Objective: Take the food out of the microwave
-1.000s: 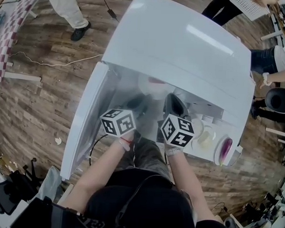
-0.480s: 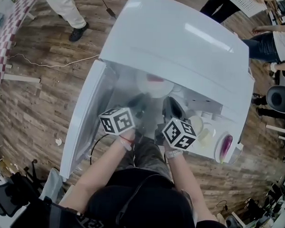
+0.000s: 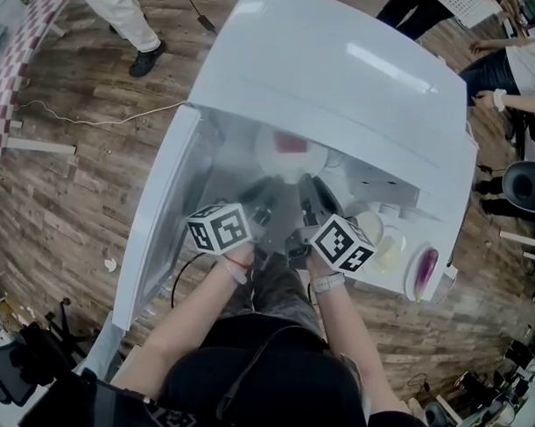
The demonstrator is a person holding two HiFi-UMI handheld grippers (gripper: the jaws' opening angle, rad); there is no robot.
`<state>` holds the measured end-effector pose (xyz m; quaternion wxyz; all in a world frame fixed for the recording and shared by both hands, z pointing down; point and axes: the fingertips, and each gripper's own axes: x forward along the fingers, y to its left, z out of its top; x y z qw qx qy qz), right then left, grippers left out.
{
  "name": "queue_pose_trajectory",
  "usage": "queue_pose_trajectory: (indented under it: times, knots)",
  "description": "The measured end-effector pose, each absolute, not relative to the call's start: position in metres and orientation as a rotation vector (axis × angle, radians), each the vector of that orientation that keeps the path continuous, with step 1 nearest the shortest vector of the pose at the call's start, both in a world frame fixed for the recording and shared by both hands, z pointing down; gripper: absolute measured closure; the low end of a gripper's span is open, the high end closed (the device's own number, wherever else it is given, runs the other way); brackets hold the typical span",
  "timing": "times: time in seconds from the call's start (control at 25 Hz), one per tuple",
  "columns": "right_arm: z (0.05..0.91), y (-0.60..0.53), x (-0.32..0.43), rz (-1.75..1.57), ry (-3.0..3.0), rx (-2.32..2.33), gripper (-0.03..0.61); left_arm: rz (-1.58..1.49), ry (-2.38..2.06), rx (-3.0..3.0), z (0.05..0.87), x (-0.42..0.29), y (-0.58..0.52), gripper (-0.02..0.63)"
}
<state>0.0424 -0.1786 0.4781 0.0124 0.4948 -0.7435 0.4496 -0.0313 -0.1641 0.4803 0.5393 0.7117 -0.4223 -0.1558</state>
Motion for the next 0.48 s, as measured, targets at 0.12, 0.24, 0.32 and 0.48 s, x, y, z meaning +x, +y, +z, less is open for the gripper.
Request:
queue_pose_trajectory:
  times: [0.12, 0.24, 0.32, 0.48]
  knots:
    - [0.482, -0.177, 0.043, 1.519, -2.297, 1.550, 0.465, -0.386, -0.993, 1.682, 0.480, -0.030, -0.160, 0.554]
    - [0.485, -0.175, 0.040, 1.655, -2.281, 1.538, 0.466, -0.401, -0.983, 1.673, 0.479, -0.031, -0.156, 0.557]
    - [0.485, -0.174, 0.039, 1.726, -2.282, 1.531, 0.466, -0.411, -0.976, 1.666, 0.479, -0.032, -0.153, 0.558]
    - [0.483, -0.175, 0.039, 1.783, -2.297, 1.525, 0.469, -0.424, -0.960, 1.659, 0.477, -0.031, -0.150, 0.560]
